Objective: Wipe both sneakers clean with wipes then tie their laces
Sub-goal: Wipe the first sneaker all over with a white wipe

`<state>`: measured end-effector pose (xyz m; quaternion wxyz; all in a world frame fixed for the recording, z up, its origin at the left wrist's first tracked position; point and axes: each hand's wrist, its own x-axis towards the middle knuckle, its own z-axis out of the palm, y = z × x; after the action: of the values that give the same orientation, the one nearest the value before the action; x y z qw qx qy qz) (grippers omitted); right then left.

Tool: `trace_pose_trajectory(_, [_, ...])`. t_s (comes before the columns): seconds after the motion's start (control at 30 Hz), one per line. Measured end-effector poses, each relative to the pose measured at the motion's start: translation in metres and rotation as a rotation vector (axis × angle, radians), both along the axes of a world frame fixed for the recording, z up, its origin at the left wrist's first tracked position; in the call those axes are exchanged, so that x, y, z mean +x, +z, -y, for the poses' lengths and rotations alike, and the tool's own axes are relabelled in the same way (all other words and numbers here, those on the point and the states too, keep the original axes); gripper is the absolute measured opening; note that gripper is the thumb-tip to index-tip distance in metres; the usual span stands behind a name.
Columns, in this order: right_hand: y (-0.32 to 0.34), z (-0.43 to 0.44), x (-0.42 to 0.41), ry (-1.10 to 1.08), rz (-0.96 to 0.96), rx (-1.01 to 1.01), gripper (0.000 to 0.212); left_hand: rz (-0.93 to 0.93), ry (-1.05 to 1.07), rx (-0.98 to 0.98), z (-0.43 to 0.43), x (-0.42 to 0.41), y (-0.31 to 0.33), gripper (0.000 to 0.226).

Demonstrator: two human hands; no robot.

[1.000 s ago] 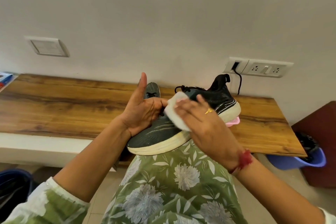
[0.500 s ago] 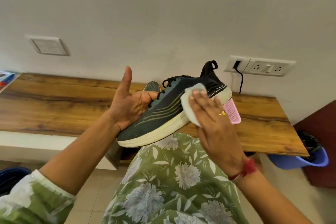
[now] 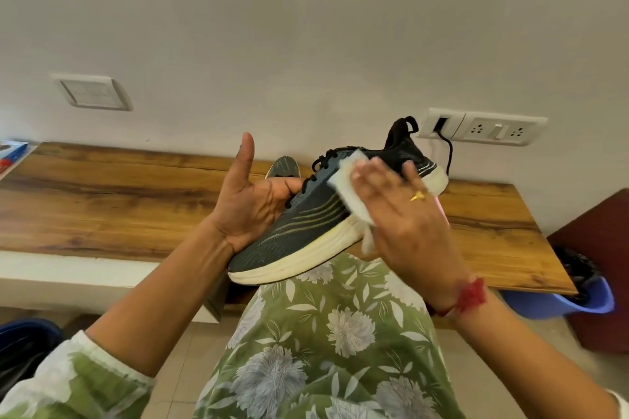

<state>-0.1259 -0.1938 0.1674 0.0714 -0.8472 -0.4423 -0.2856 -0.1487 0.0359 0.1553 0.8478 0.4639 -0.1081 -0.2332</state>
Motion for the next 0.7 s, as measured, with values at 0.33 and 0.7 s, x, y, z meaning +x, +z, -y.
trace_pose_trajectory(0.33, [0.001,-0.018,-0.005,0.164,-0.031,-0.076,0.042,0.014,0.076,0.111,0.003,0.007,-0.002,0.111])
trace_pose_trajectory(0.7, [-0.021,-0.033,-0.037,0.288,-0.067,-0.156,0.042,-0.051,0.008,-0.043,0.010,0.013,0.006,0.114])
